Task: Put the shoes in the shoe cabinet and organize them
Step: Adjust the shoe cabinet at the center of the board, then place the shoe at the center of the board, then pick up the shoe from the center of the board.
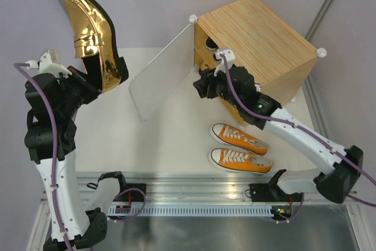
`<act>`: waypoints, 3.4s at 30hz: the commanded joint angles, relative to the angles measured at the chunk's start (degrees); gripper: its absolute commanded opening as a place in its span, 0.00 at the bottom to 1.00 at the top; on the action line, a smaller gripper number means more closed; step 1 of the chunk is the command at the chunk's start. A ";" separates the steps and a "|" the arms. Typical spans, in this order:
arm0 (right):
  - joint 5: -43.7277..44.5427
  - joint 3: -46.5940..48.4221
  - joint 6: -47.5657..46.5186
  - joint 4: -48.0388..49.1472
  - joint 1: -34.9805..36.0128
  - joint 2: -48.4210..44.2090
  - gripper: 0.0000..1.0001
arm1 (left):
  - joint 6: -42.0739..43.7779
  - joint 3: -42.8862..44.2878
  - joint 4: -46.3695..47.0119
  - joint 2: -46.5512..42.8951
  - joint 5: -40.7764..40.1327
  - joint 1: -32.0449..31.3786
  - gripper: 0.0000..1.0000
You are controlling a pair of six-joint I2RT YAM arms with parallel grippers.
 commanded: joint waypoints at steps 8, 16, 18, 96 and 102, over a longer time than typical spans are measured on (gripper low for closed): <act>-7.30 24.01 2.81 17.06 1.58 30.13 0.56 | 3.53 -3.68 8.22 -6.50 3.76 -2.64 0.02; -6.17 44.84 2.37 15.31 1.49 48.43 0.62 | 5.64 -6.94 8.75 -10.37 0.96 -6.24 0.02; -5.64 46.88 2.45 14.96 1.49 49.94 0.63 | 6.25 -8.08 8.92 -10.54 1.48 -7.04 0.02; 29.08 1.80 -5.90 -11.06 -11.16 -34.68 0.71 | 7.87 -7.71 -1.45 42.02 -22.52 -36.39 0.80; 27.85 -0.13 -5.19 -12.38 -11.16 -38.02 0.72 | -5.40 -17.90 2.57 36.75 -21.45 -36.48 0.76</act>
